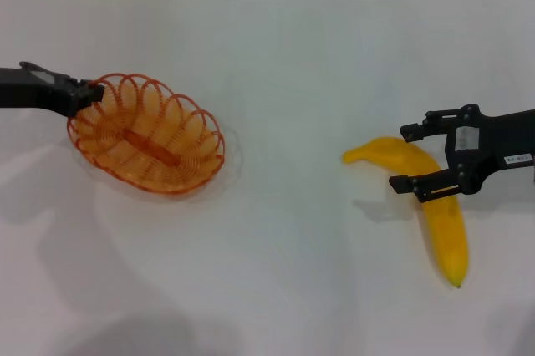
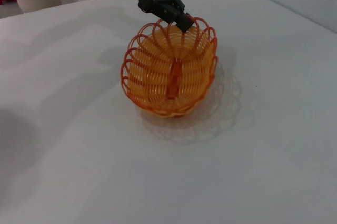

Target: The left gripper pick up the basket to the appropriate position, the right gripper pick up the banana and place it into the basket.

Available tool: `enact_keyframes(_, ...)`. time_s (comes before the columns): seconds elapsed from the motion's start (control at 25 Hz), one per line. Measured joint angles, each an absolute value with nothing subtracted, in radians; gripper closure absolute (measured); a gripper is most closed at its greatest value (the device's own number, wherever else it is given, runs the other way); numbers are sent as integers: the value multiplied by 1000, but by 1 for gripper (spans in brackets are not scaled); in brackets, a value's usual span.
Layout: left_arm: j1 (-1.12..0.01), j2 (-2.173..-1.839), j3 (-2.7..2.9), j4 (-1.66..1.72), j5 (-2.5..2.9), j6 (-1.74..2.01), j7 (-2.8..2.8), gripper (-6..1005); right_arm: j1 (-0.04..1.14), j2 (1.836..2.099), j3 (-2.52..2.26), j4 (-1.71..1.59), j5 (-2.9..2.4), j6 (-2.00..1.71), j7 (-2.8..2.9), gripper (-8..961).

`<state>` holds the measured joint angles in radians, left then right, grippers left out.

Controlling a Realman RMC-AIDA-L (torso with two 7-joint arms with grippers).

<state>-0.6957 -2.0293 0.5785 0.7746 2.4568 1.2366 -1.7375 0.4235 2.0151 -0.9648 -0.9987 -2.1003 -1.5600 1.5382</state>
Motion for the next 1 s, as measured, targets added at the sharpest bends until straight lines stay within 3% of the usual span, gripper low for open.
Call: enact_keyframes(1.0,-656,-2030,572,596,2157,1160,-1607,915,438,2018,-976,-980,-2115,-1560,1538,91)
